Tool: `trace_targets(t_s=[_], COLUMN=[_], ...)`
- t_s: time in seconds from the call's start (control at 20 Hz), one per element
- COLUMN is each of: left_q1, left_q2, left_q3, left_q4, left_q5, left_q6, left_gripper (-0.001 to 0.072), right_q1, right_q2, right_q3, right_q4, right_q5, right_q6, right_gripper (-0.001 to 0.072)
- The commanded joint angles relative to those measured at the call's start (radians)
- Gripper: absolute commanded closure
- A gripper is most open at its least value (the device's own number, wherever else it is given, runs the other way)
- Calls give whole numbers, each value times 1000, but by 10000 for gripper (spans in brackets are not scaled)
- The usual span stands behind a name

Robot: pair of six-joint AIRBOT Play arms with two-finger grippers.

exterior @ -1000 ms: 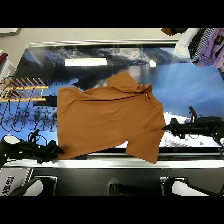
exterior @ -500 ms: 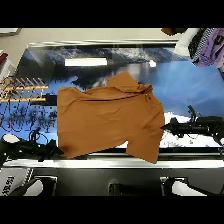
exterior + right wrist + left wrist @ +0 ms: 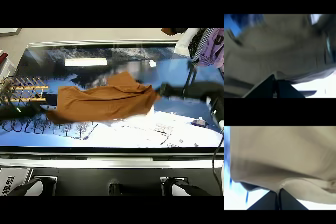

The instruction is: Fold the clothes and pants, and hang the long-sleeved shirts on hangers.

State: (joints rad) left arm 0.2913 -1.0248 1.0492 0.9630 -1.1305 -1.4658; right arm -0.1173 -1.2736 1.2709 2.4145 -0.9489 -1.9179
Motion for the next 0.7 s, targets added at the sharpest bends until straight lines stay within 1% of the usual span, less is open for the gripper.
trace_targets(t_s=[0.0,0.15,0.25,0.3,0.4,0.45,0.55,0.65], left_q1=[-21,-21,-21,-21,-21,-21,-21,-21], left_q2=[8,40,80,111,183,222,284,307], left_q3=[380,659,790,834,867,867,866,866], left_q4=[109,227,282,303,338,371,472,536], left_q5=[50,49,49,48,47,39,-21,-95], left_q6=[-79,-173,-228,-246,-258,-292,-370,-378], left_gripper=[699,698,698,698,698,698,698,698], right_q1=[59,59,59,59,59,59,59,59], right_q2=[15,84,163,214,328,371,439,472], right_q3=[406,670,771,784,784,784,784,784], right_q4=[-96,-125,-136,-136,-180,-213,-267,-283], right_q5=[63,43,14,9,-11,-32,-68,-71], right_q6=[147,177,205,211,260,300,372,414], right_gripper=[685,685,684,685,685,685,685,685])
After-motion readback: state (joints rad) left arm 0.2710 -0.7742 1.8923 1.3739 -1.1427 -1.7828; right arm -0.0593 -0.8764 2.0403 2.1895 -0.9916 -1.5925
